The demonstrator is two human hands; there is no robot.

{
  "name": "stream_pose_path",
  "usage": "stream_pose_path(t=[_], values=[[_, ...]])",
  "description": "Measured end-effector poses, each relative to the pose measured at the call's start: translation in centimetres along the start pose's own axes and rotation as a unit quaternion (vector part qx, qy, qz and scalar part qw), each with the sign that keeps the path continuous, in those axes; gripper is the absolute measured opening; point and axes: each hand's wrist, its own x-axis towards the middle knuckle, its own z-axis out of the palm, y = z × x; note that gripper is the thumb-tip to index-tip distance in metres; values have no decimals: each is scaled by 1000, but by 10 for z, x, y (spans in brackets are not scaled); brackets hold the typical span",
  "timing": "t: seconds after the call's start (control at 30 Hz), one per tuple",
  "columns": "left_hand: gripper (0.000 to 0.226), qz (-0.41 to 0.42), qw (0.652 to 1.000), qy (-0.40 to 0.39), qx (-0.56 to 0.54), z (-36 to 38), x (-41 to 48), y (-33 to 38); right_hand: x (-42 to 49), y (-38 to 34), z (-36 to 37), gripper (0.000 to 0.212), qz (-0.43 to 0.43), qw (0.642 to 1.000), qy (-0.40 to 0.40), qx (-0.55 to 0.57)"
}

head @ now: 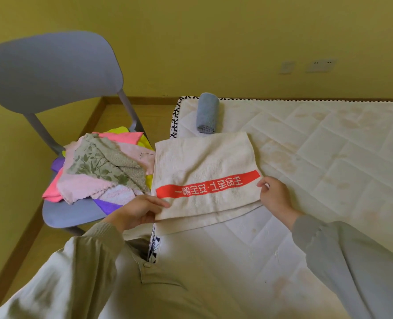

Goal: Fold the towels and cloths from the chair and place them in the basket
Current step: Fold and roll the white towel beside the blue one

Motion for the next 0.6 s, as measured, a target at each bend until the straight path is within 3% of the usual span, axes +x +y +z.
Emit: stream_pose_path(t=[0.17, 0.33, 0.4, 0.43, 0.5, 0.53, 0.6], values=[[32, -22, 983, 24, 179, 0, -3, -12, 2, 14, 6, 21, 16, 994, -93, -53], [39, 13, 908, 71, 414, 5, 8, -14, -5, 12, 8, 18, -54, 990, -79, -103], [28, 16, 837, 39, 546, 12, 9, -10, -9, 15, 9, 15, -116, 975, -54, -183], [21, 22, 777, 31, 628, 19, 8, -5, -11, 16, 10, 14, -151, 960, -27, -234], [33, 49, 650, 56, 756, 39, 4, 7, -15, 12, 13, 16, -224, 928, 13, -297], [39, 62, 614, 73, 784, 49, 4, 12, -19, 7, 15, 17, -265, 917, 16, -298], [44, 122, 600, 81, 786, 67, 8, 15, -27, -2, 22, 15, -352, 897, -28, -264]])
